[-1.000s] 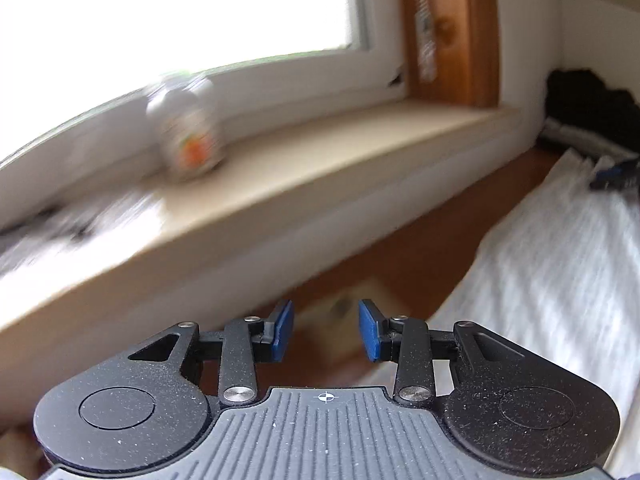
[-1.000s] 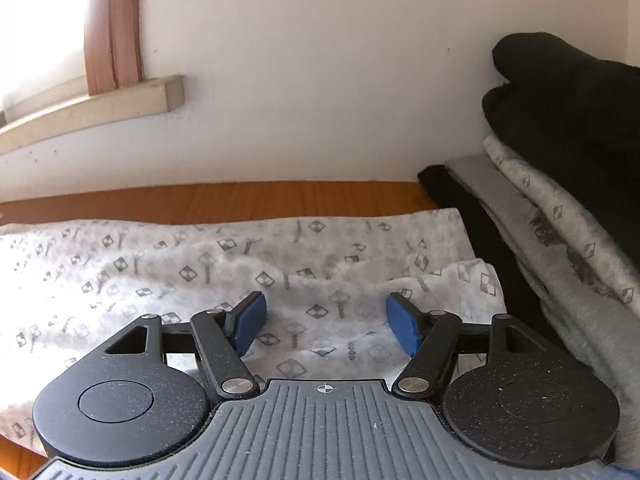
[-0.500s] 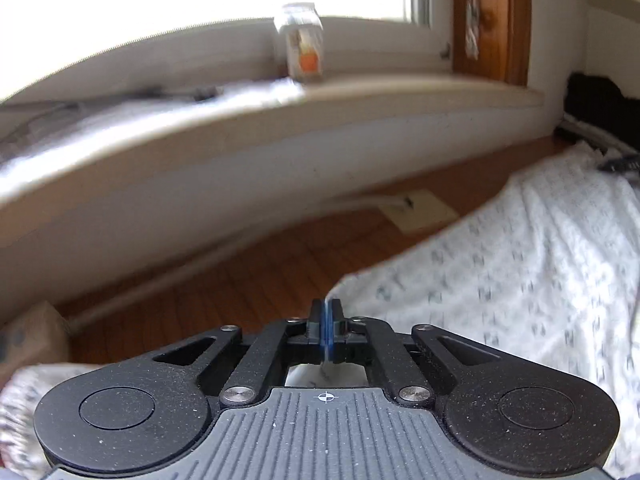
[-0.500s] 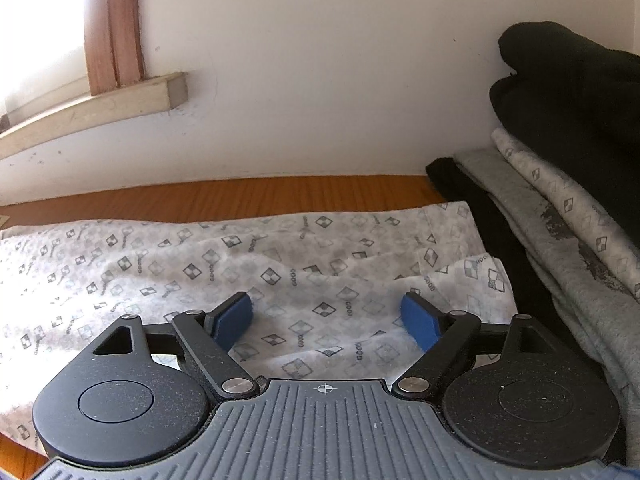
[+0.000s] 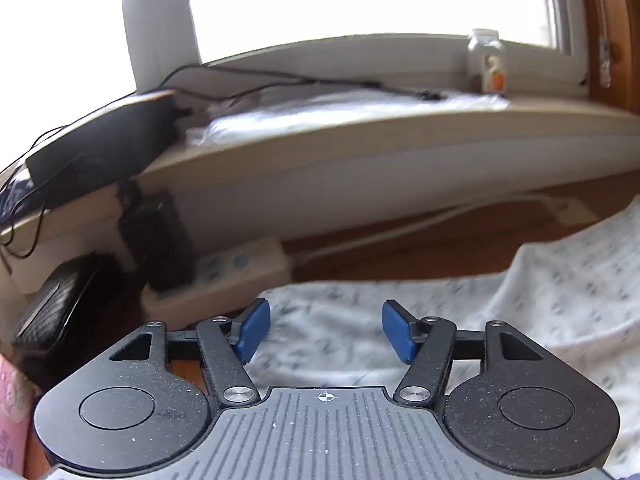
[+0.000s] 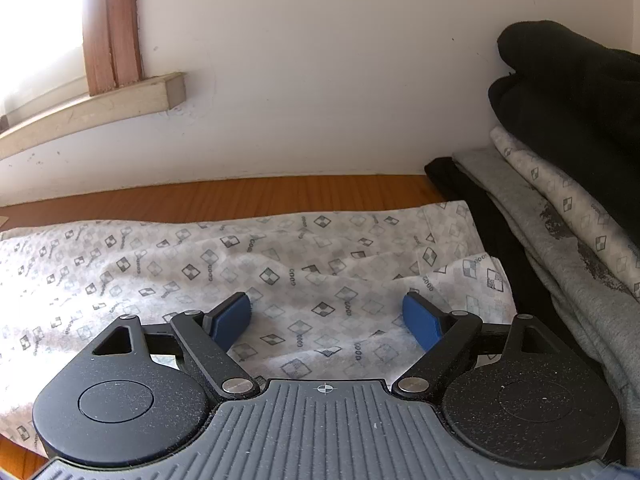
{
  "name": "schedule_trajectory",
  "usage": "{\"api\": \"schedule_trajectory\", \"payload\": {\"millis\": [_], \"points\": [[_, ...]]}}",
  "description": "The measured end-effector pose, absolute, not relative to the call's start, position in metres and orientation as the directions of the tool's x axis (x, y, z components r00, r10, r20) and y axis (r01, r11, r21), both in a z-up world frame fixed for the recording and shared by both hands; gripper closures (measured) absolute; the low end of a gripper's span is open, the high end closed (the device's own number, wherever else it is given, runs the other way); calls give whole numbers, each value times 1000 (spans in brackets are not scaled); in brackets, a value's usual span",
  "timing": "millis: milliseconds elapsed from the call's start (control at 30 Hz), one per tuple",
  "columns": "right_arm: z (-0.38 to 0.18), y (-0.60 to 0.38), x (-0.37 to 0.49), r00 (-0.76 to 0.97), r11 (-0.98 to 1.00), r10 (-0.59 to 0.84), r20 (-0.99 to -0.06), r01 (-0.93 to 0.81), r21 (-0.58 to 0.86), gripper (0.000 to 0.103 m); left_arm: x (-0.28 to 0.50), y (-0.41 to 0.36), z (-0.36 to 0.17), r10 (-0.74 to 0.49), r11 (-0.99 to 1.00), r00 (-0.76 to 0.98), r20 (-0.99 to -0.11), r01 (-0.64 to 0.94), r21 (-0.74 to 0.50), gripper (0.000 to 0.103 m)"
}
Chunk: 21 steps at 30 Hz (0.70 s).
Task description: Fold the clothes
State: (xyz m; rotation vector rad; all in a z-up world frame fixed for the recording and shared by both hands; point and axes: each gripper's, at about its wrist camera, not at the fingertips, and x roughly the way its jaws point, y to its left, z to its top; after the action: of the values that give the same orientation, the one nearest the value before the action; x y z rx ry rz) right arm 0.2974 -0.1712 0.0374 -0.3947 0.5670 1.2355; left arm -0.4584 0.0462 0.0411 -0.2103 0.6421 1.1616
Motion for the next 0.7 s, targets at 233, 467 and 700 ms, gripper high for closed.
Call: {"api": "schedule_trajectory", "payload": {"millis": [233,467,700], "points": [[38,-171,297,220,291,767,-603,-957,21,20,-468,52,31,806,341,163,-569,-914,221,79],[39,-172,298,219,292,767,-603,-956,25,20,-470,48,36,841,281,120,-527,-930,236,73],[48,-185,315,218,327,802,-556,-939,103,38,-444,23,67,858,343,236,-456,-924,167,58]]}}
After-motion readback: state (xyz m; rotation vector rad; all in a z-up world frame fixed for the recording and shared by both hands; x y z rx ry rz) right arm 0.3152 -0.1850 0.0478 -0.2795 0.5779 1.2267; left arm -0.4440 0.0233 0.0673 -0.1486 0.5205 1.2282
